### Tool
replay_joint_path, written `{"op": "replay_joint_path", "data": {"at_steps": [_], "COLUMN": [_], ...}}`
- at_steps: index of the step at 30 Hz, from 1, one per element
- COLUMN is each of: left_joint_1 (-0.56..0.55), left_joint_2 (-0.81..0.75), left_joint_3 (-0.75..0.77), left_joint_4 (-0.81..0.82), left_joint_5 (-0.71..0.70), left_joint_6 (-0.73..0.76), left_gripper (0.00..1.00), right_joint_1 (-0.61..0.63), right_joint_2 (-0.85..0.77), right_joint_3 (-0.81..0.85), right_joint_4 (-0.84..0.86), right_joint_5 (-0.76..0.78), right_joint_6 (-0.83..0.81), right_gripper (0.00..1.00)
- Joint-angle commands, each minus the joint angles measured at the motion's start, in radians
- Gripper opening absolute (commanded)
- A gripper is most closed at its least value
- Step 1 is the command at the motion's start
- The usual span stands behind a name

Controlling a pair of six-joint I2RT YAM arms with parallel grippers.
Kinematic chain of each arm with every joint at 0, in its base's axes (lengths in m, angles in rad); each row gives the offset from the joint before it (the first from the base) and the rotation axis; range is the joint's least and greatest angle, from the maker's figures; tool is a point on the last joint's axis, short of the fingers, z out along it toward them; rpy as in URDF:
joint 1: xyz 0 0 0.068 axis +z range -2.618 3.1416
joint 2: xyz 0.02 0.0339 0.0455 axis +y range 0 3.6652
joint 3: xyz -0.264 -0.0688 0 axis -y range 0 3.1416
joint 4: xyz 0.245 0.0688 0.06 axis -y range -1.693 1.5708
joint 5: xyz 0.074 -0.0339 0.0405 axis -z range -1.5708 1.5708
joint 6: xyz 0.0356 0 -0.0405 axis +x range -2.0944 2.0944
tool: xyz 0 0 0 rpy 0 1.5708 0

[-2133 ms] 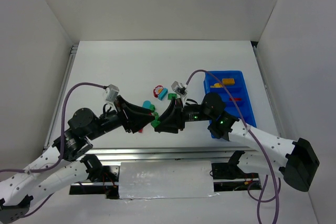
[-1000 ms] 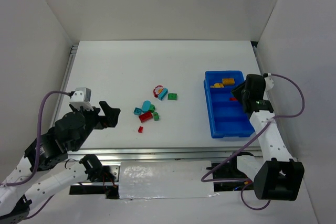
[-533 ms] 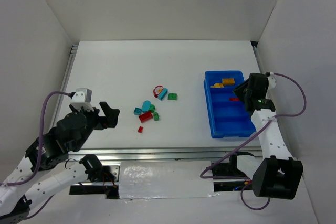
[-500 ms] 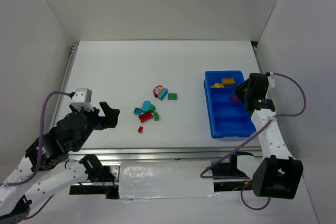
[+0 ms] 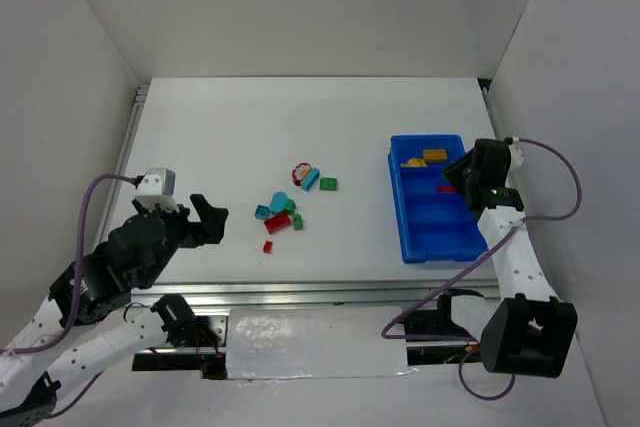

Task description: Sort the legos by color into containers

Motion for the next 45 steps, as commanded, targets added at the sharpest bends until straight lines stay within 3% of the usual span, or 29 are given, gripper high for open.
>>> {"op": "replay_joint_path", "data": {"at_steps": [1, 15, 23, 31, 32, 35, 37, 39, 45], "left_joint_1": [-0.002, -0.002, -0.002, -0.002, -0.003, -0.002, -0.002, -0.002, -0.003], "left_joint_2": [-0.01, -0.004, 0.002, -0.004, -0.003, 0.004, 0.002, -0.001, -0.003], "left_joint_3": [-0.003, -0.006, -0.005, -0.008, -0.009, -0.008, -0.008, -0.008, -0.009], "left_joint_4": [0.025, 0.029, 0.028, 0.037, 0.039, 0.04, 0.039, 0.039, 0.04], "left_joint_5": [-0.001, 0.011, 0.022, 0.033, 0.034, 0.04, 0.042, 0.04, 0.043], "left_joint_6": [0.001, 0.004, 0.007, 0.016, 0.018, 0.021, 0.023, 0.023, 0.024], "left_gripper": [1.0, 1.0, 1.0, 0.99, 1.0, 0.99, 0.99, 0.99, 1.0], "right_joint_1": [-0.008, -0.023, -0.037, -0.039, -0.036, -0.037, -0.037, -0.037, -0.037], "right_joint_2": [0.007, 0.03, 0.131, 0.08, 0.079, 0.066, 0.043, 0.024, -0.052], "right_joint_3": [0.022, -0.078, -0.084, -0.162, -0.162, -0.168, -0.182, -0.191, -0.19], "right_joint_4": [0.025, -0.027, 0.007, 0.081, 0.078, 0.076, 0.081, 0.079, 0.056], "right_joint_5": [0.005, 0.131, 0.084, 0.047, 0.045, 0.036, 0.03, 0.035, 0.035], "right_joint_6": [-0.01, 0.128, 0.145, 0.158, 0.159, 0.153, 0.151, 0.151, 0.138], "right_gripper": [0.0, 0.0, 0.04, 0.11, 0.2, 0.21, 0.32, 0.58, 0.71]}}
